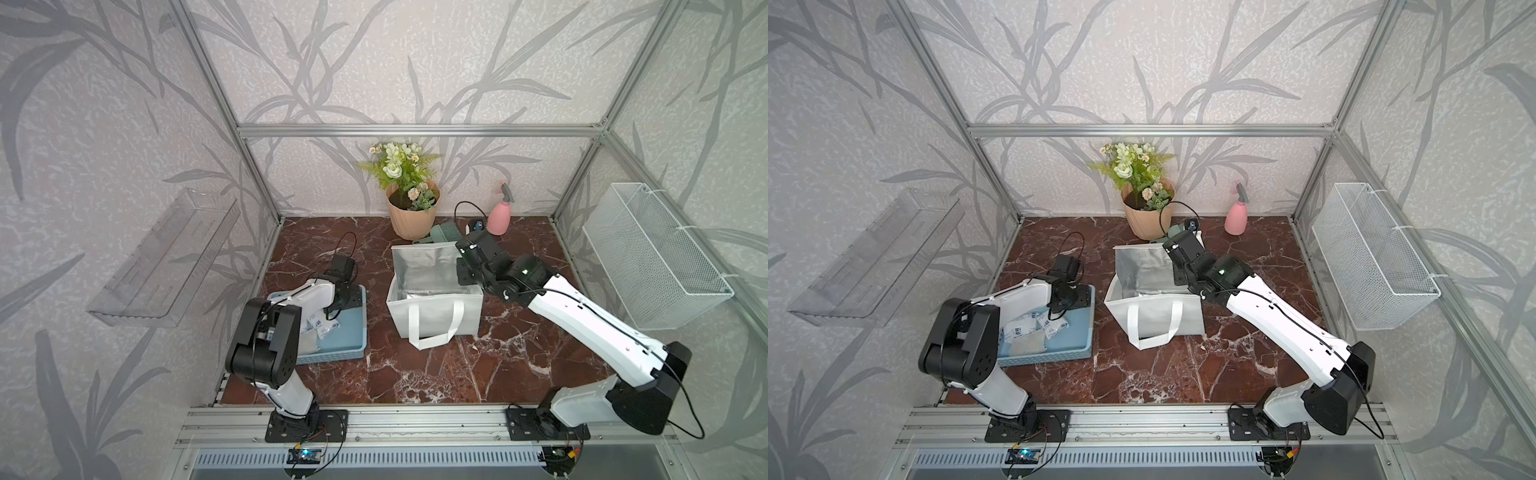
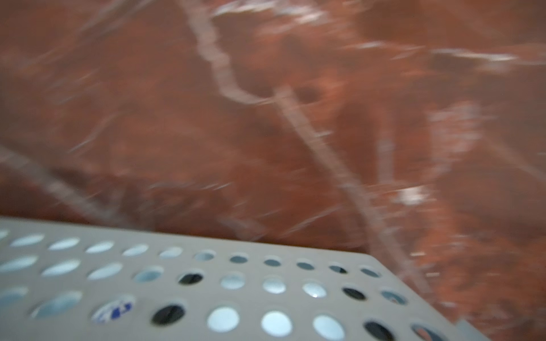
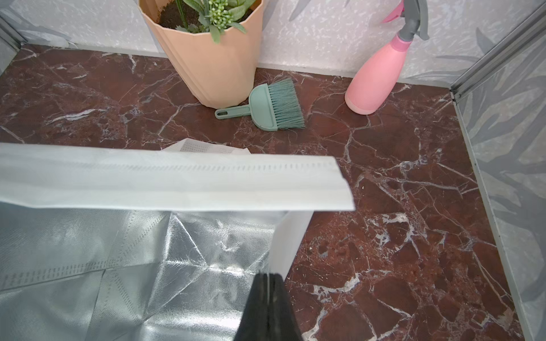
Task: Place the ice pack in the delivery bag
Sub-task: Move the bin to the center of the board.
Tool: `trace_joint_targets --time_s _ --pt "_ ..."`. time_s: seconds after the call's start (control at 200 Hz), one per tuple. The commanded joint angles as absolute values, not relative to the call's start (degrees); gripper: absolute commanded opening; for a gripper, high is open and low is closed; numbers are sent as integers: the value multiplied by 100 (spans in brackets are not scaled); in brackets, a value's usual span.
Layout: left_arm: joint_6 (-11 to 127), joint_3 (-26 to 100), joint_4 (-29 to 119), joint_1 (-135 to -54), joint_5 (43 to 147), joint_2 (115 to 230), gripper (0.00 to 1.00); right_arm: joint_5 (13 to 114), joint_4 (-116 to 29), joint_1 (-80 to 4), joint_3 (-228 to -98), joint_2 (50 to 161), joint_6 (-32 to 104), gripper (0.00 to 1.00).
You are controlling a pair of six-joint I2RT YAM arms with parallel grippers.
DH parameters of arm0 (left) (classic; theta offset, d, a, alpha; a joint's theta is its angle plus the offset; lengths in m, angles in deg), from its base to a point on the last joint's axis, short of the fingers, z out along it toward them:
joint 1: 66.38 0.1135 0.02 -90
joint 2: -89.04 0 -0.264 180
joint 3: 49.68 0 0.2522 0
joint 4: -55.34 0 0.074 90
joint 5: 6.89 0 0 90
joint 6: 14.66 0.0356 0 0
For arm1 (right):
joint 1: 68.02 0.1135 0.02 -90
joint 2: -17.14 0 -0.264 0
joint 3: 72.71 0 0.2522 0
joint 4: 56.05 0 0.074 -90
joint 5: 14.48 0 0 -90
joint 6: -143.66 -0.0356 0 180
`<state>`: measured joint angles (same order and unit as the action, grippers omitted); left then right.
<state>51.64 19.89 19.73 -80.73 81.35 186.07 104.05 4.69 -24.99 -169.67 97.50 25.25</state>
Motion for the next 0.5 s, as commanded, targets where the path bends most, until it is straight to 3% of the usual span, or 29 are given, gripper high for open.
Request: trace_joint_targets --time_s 0.0,0.265,0.495 --pt "5012 2690 2366 -8334 8341 19023 75 10522 451 -2635 -16860 9555 2539 0" --pt "4497 3848 1092 -8414 7828 19352 78 10355 303 -2770 -16672 9475 2617 0" --pt "3145 3013 707 -8335 7045 18199 86 10147 87 -2844 -16488 9484 2662 0"
